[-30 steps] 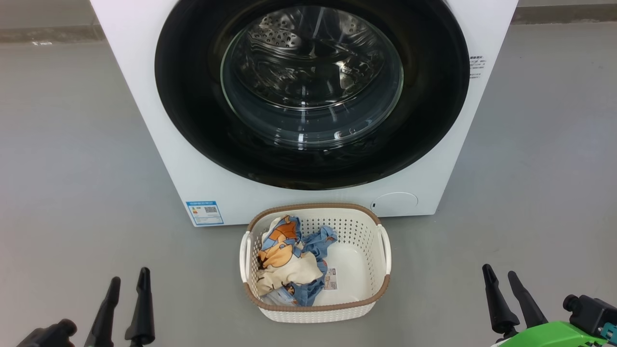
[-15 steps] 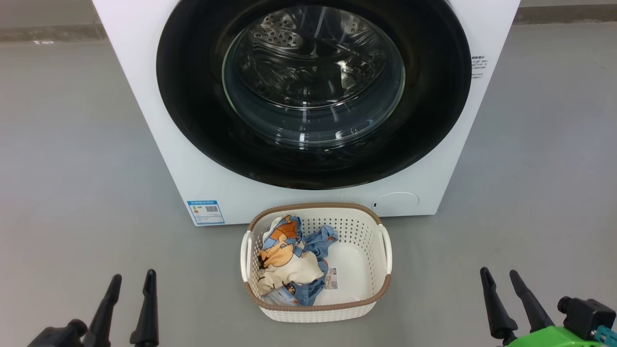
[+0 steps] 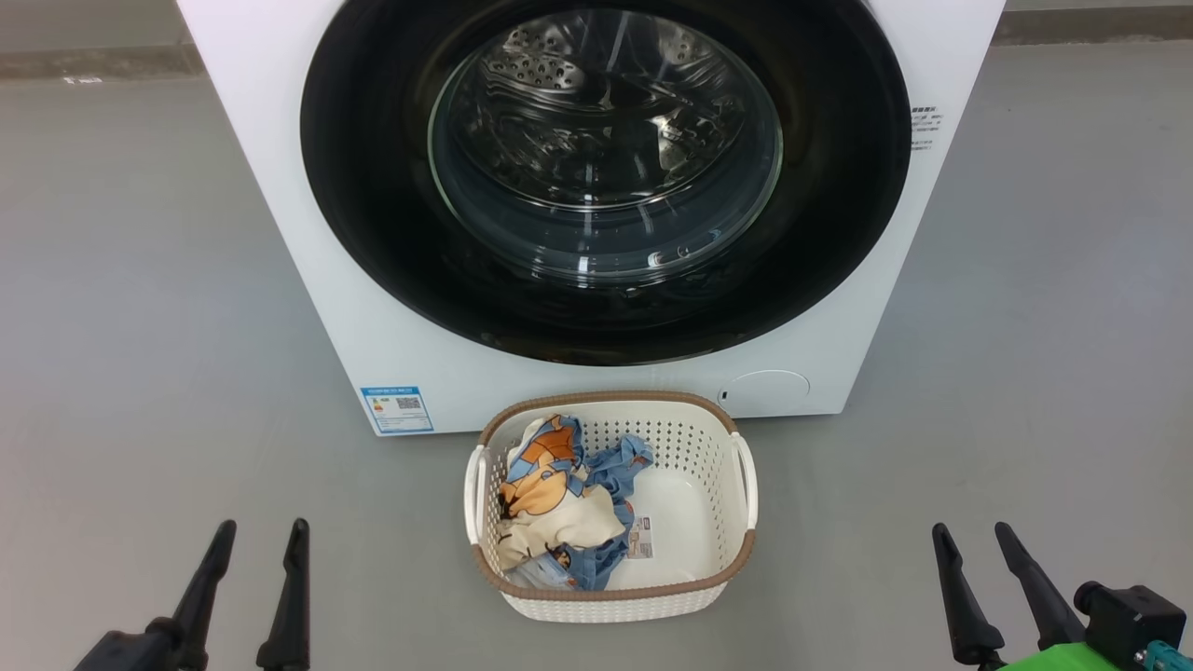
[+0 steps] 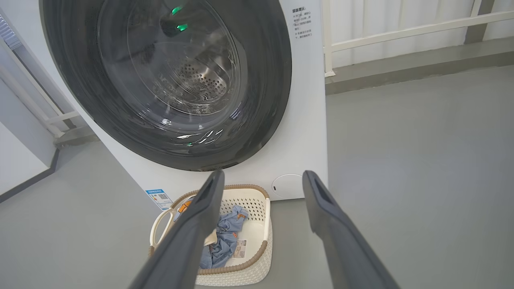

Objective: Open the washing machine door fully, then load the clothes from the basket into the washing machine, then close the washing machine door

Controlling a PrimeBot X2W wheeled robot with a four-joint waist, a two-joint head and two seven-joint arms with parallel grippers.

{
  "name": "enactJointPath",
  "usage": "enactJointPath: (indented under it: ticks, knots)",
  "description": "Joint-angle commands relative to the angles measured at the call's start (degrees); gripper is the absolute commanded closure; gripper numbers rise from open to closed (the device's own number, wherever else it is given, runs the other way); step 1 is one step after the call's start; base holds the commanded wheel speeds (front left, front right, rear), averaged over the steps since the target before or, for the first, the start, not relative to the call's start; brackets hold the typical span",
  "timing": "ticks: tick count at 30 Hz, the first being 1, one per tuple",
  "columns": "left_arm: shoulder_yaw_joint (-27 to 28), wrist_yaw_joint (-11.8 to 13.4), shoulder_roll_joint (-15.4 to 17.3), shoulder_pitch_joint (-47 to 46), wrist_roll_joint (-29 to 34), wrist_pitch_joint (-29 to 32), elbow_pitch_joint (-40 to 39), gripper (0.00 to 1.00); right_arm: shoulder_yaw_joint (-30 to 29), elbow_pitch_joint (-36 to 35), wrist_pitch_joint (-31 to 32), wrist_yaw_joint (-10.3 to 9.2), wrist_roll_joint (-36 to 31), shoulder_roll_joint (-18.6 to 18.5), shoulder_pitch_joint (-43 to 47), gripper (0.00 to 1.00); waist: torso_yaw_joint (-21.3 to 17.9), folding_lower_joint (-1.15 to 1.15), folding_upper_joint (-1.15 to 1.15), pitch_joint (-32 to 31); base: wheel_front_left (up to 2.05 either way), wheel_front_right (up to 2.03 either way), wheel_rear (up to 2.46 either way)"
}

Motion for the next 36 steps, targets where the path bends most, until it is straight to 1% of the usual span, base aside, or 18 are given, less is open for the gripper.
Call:
enactJointPath:
  ticks: [1,6,16,24,30,36]
  knots:
    - [1.51,-0.18,1.28,-0.39,1.68,-0.84,-1.68,0.00,0.81,-1.66,-0.91,-0.05,-2.04,-0.77,0.01,0.00,-0.01,0.00,0.00,0.02,0.00,0.00,0.00]
    - [1.40,-0.19,1.68,-0.30,4.06,-1.68,-1.61,0.00,0.14,-2.36,-1.75,-0.05,-5.09,-0.70,0.34,0.00,-0.12,0.00,0.00,0.19,0.00,0.00,0.00]
    - [1.33,-0.19,1.85,-0.48,3.72,-1.70,-0.80,0.00,-0.63,-2.74,-1.77,-0.05,-5.13,-0.24,0.61,0.00,-0.25,0.00,0.00,0.08,0.00,0.00,0.00]
    - [2.91,-0.19,1.44,-0.56,7.85,-1.70,-1.36,0.00,-0.59,-3.03,-1.77,-0.05,-5.27,-0.14,0.72,0.00,-0.02,0.00,0.00,-0.01,0.07,0.07,-0.13]
    - [2.92,-0.19,1.32,-0.43,8.64,-1.70,-1.23,0.00,-0.58,-3.15,-1.77,-0.05,-5.34,-0.14,0.67,0.00,-0.01,0.00,0.00,0.01,0.53,0.53,-1.05]
    - [2.63,-0.19,1.38,-0.29,8.46,-1.70,-1.11,0.00,-0.48,-3.21,-1.77,-0.05,-5.32,-0.15,0.68,0.00,-0.10,0.00,0.00,0.20,0.98,0.98,-1.97]
